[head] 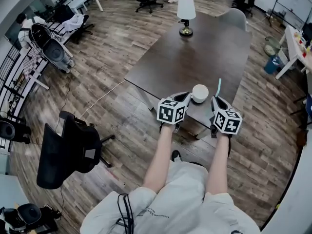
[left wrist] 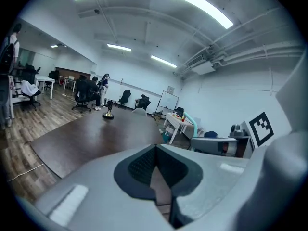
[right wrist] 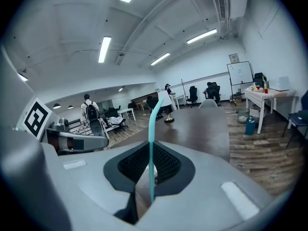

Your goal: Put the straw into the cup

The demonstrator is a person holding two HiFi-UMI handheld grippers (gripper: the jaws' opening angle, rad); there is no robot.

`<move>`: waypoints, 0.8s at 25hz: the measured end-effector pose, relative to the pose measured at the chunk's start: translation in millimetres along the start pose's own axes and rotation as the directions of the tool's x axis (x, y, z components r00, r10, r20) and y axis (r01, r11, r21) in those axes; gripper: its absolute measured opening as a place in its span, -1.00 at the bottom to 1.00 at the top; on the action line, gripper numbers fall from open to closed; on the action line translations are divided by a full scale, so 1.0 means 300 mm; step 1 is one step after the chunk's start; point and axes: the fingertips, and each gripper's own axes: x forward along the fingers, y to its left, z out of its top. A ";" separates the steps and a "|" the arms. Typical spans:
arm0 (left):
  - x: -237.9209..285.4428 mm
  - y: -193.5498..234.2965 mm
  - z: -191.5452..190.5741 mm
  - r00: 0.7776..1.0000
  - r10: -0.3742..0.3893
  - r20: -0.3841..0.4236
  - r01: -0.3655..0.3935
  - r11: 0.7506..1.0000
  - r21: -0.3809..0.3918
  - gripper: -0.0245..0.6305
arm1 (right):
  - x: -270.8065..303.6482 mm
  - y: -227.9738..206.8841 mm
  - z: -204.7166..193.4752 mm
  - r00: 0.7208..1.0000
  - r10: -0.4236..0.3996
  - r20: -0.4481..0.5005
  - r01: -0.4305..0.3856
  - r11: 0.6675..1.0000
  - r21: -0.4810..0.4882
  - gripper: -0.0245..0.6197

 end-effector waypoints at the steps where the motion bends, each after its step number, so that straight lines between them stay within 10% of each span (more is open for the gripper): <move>1: 0.005 0.011 -0.017 1.000 0.003 -0.015 -0.003 1.000 -0.001 -0.92 | 0.007 -0.005 -0.006 1.000 0.011 -0.009 -0.011 1.000 0.004 -0.77; 8: 0.023 0.114 -0.010 0.991 0.027 -0.130 -0.010 0.991 0.130 -0.92 | 0.128 0.011 0.089 0.995 0.097 0.013 -0.097 0.994 0.057 -0.78; 20: 0.115 0.153 -0.042 0.995 0.020 -0.100 -0.014 0.998 0.054 -0.92 | 0.215 -0.013 0.043 0.994 0.105 -0.039 -0.104 0.994 0.019 -0.78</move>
